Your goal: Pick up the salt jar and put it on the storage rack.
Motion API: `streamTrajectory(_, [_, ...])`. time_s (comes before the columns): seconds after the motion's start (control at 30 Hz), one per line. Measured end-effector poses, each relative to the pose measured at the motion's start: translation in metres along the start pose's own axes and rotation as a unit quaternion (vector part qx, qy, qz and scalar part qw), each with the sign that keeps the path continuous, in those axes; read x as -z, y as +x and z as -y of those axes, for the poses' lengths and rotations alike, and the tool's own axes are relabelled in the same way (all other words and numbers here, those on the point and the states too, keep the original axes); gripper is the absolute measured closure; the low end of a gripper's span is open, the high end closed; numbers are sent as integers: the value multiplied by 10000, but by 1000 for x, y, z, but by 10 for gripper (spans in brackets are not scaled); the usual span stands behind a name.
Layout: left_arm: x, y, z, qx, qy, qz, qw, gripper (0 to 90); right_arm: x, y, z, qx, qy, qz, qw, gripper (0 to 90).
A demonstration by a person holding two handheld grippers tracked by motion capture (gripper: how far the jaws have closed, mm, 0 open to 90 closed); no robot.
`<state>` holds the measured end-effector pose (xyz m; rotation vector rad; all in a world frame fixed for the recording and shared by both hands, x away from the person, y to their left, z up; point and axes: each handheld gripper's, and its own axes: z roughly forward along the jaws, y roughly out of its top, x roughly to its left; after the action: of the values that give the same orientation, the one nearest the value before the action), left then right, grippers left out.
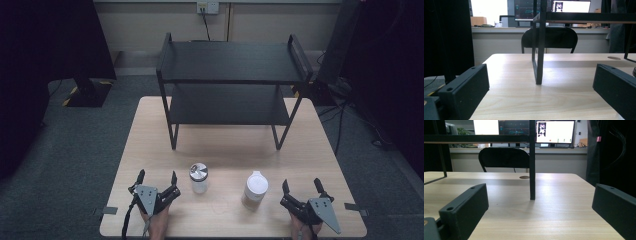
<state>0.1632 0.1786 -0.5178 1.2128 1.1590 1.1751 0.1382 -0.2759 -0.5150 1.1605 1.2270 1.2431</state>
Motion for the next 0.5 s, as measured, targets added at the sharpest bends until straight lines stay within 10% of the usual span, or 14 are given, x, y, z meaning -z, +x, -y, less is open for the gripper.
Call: streamTrajectory(0.5, [1, 4, 2, 172, -78, 47, 9998, 2, 0, 2, 0, 3, -1, 61, 10000, 0])
